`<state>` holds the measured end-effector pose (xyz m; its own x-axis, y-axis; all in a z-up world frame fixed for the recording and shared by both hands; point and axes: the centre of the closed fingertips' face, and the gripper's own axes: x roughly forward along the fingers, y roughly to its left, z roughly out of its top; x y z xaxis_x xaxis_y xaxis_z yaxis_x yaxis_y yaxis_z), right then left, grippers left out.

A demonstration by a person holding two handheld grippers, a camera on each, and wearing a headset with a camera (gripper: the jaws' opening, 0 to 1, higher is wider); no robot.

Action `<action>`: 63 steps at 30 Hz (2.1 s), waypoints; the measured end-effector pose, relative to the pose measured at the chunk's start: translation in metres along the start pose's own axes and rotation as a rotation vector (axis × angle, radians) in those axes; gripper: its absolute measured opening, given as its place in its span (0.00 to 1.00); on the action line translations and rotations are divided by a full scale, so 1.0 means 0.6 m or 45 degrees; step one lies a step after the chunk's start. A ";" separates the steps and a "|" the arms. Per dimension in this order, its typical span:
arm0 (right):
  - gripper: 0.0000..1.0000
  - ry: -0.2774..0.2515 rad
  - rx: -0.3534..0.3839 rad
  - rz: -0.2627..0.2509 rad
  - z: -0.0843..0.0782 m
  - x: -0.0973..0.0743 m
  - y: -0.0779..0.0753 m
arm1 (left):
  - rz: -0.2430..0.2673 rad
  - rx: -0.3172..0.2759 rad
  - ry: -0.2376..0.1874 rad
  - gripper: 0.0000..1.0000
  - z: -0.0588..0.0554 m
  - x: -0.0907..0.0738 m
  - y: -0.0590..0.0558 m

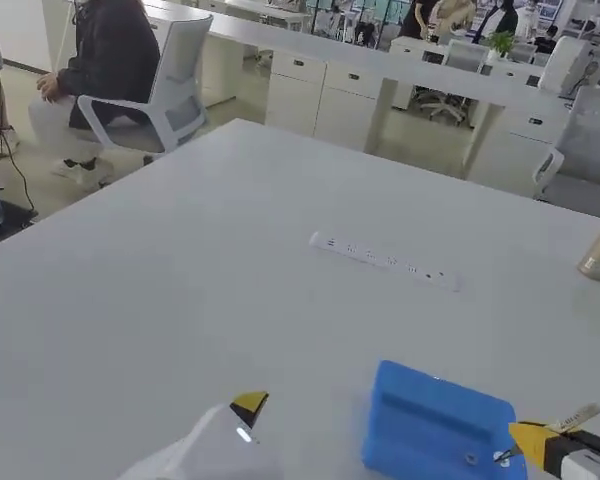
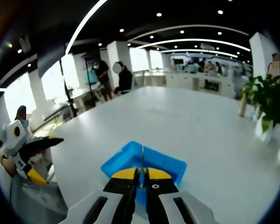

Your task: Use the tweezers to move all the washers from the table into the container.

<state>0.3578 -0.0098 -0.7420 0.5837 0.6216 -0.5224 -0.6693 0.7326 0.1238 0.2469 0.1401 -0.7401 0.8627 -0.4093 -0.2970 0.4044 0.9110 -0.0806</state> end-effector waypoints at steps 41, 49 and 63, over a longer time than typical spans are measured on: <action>0.03 0.190 0.141 0.051 -0.065 0.120 -0.032 | -0.043 -0.023 0.021 0.94 -0.007 -0.001 -0.011; 0.03 0.192 0.158 0.047 -0.070 0.120 -0.036 | -0.051 -0.013 0.045 0.93 -0.012 0.000 -0.013; 0.04 0.152 0.048 0.102 -0.046 0.107 -0.007 | -0.061 -0.007 0.060 0.92 -0.016 0.000 -0.014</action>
<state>0.3856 0.0196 -0.7993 0.4691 0.6426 -0.6058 -0.6924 0.6934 0.1994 0.2407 0.1327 -0.7484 0.8272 -0.4494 -0.3373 0.4428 0.8909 -0.1011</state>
